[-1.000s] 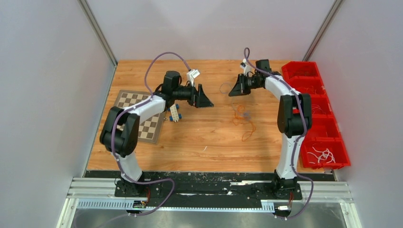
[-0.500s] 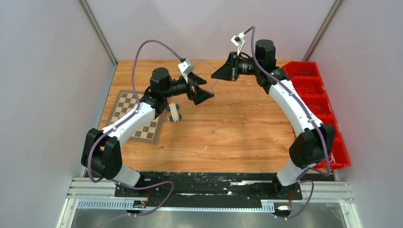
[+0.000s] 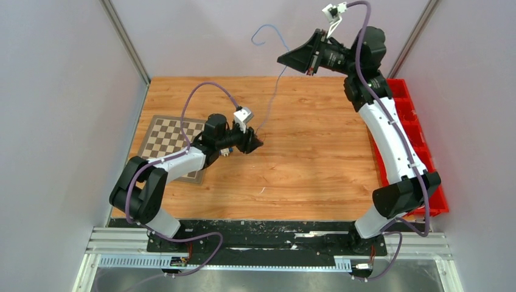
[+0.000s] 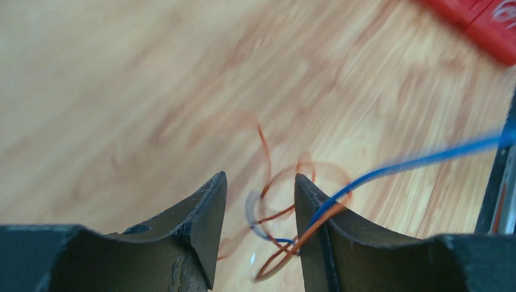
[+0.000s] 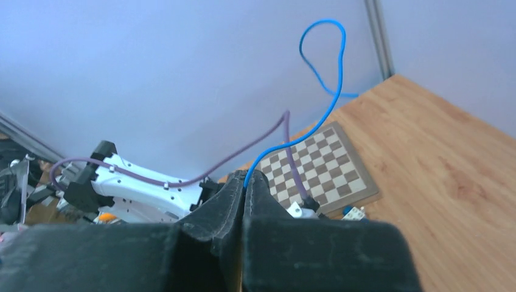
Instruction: Untangle the cables
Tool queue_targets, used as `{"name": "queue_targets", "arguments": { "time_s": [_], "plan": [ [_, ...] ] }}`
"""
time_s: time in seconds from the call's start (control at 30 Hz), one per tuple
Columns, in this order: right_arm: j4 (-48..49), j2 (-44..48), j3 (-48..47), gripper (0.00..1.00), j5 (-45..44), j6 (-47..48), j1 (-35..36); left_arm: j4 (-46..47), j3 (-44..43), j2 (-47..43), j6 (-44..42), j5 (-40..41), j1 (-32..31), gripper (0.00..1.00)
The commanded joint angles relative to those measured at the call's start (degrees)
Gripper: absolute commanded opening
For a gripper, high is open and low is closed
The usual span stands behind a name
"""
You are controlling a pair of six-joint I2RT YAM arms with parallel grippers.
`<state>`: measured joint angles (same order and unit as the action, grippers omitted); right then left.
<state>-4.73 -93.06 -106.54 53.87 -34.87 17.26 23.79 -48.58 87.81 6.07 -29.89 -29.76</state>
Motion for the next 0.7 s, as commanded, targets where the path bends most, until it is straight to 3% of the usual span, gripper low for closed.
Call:
{"name": "queue_targets", "arguments": {
  "time_s": [0.0, 0.13, 0.2, 0.3, 0.53, 0.67],
  "plan": [
    [2.9, 2.4, -2.6, 0.0, -2.2, -4.1, -2.8, -3.7, 3.0, -1.2, -0.9, -0.7, 1.9, 0.53],
    [0.6, 3.6, -1.1, 0.0, -1.2, -2.6, -6.1, -7.1, 4.4, -2.9, 1.1, -1.6, 4.2, 0.33],
    [-4.9, 4.8, 0.5, 0.0, -1.0, 3.4, -7.9, -8.9, 4.8, -4.0, 1.8, -3.2, 6.0, 0.24],
    [-14.4, 7.9, 7.5, 0.0, -2.4, 15.4, -9.9, -11.2, 5.5, -7.2, 0.4, -5.0, 8.0, 0.02],
    [-36.2, 12.5, 30.8, 0.0, -6.6, 45.8, -8.6, -16.4, 4.2, -10.8, -2.9, -11.9, 9.4, 0.0],
    [-37.3, 12.0, 32.0, 0.0, -4.8, 49.8, -3.9, -16.9, 1.1, -8.5, 0.2, -16.7, 7.8, 0.0]
  ]
}}
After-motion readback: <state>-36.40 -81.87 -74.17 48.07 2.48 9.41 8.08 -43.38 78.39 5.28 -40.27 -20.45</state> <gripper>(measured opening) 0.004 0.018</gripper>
